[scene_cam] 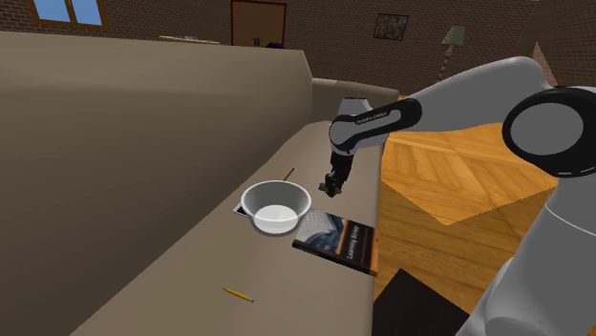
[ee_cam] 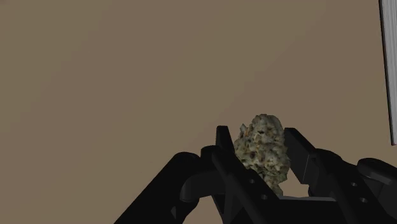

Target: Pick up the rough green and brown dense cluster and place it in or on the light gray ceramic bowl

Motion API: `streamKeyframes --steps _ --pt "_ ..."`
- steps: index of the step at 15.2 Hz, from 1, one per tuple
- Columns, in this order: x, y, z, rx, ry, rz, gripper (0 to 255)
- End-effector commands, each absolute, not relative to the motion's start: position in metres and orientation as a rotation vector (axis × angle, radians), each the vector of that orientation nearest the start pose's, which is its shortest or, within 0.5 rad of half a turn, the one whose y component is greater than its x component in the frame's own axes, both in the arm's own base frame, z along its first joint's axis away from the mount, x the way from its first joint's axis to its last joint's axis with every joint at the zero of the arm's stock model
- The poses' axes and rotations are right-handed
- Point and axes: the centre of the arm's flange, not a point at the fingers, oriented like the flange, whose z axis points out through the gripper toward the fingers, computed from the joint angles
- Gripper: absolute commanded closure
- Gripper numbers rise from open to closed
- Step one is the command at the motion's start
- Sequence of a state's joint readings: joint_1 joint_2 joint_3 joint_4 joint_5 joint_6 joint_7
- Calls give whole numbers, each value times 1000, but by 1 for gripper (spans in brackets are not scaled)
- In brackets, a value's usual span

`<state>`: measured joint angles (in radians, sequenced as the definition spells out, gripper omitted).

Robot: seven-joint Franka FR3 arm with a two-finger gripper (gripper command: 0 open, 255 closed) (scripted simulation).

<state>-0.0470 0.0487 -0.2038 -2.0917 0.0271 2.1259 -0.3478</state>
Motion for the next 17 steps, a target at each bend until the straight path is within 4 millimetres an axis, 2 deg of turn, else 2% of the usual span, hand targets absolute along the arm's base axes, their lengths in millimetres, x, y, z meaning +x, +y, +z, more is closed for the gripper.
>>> streamKeyframes --steps 1,17 --pt "536 -135 409 -3122 -129 14 255" --pt "536 -135 493 -3122 -129 14 255"
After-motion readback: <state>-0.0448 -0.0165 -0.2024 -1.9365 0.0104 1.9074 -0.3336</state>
